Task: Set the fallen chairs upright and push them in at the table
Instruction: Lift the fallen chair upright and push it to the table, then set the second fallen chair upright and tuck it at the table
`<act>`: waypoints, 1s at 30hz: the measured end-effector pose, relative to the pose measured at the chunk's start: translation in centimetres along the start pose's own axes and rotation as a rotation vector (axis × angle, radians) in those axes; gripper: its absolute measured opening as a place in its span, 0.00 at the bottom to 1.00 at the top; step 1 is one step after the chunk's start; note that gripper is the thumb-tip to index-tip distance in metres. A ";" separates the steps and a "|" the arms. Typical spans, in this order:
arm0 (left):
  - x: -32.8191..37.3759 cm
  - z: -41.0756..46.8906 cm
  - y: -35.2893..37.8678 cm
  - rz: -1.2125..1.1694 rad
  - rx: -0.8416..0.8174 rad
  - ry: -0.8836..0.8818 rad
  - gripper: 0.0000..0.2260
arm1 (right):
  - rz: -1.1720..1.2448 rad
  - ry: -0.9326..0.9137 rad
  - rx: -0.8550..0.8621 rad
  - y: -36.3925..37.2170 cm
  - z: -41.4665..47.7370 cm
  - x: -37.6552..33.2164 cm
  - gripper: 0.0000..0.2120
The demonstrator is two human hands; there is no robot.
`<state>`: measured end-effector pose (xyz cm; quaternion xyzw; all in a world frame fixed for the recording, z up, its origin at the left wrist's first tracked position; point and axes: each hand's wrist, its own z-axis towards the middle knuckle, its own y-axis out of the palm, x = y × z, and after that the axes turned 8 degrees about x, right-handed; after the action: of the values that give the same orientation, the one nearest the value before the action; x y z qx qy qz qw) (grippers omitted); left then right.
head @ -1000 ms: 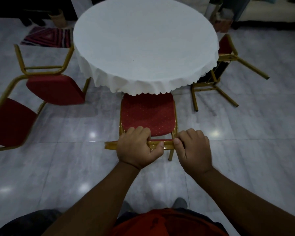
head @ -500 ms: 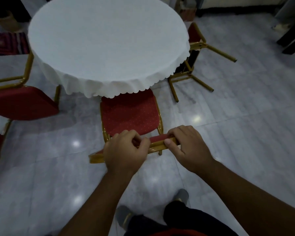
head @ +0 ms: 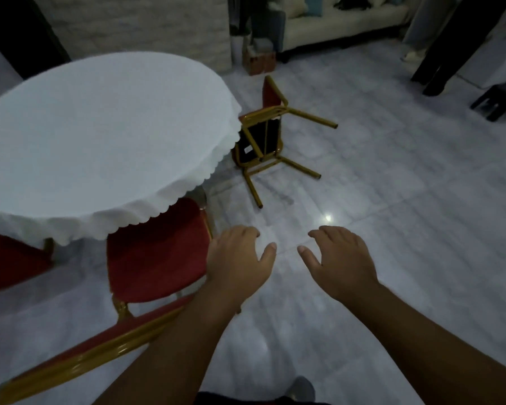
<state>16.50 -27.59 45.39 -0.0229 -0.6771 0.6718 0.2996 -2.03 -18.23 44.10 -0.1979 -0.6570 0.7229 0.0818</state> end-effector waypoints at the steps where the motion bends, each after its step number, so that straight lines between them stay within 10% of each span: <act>1: 1.7 1.2 0.7 -0.004 -0.006 0.013 0.21 | -0.002 0.011 0.000 -0.8 0.9 1.9 0.31; 30: 33.6 52.6 23.7 -0.016 -0.270 0.239 0.28 | -0.115 0.252 -0.147 -2.8 46.2 40.2 0.33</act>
<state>-42.75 -57.84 40.40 -0.1374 -0.7209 0.5648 0.3775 -57.11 -45.08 42.37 -0.2547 -0.7027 0.6365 0.1902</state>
